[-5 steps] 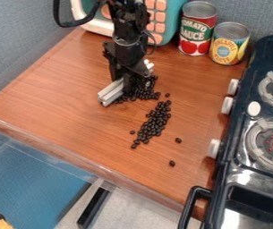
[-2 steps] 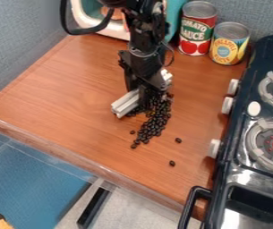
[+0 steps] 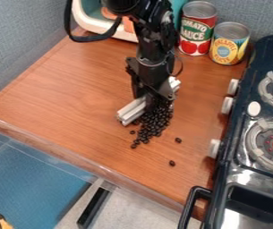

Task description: Sweep into pile

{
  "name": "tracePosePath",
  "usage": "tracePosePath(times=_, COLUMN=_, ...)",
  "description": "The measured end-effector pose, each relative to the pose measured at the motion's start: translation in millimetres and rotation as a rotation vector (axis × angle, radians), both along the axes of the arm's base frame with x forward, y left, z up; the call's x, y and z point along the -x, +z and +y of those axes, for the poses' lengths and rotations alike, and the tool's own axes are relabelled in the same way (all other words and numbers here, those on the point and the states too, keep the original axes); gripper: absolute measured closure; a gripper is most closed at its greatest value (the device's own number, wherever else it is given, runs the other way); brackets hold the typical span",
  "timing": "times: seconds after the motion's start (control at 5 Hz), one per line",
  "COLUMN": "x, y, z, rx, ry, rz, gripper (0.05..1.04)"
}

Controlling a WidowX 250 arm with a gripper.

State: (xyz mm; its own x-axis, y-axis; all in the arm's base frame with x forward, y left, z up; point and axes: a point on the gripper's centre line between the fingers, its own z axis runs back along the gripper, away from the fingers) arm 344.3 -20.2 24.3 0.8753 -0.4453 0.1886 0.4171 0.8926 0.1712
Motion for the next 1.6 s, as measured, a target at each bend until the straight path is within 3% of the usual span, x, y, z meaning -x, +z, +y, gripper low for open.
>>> tracePosePath(times=0.2, x=-0.5, y=11.4, z=1.5, rx=-0.013, ry=-0.001, rz=-0.031, gripper=0.716)
tracePosePath(times=0.4, x=-12.2, y=36.9, z=23.0, rx=-0.012, ry=0.047, rz=-0.101, gripper=0.716)
tracePosePath(times=0.6, x=-22.6, y=50.6, z=51.5, rx=-0.019, ry=0.110, rz=-0.135, gripper=0.716)
tracePosePath(times=1.0, x=-36.2, y=22.5, z=84.5, rx=-0.058, ry=0.154, rz=-0.070, gripper=0.716)
tracePosePath(times=1.4, x=-40.1, y=0.9, z=88.8, rx=-0.085, ry=0.144, rz=-0.025, gripper=0.716)
tracePosePath(times=1.6, x=-40.2, y=0.8, z=86.2, rx=-0.083, ry=0.138, rz=-0.024, gripper=0.716)
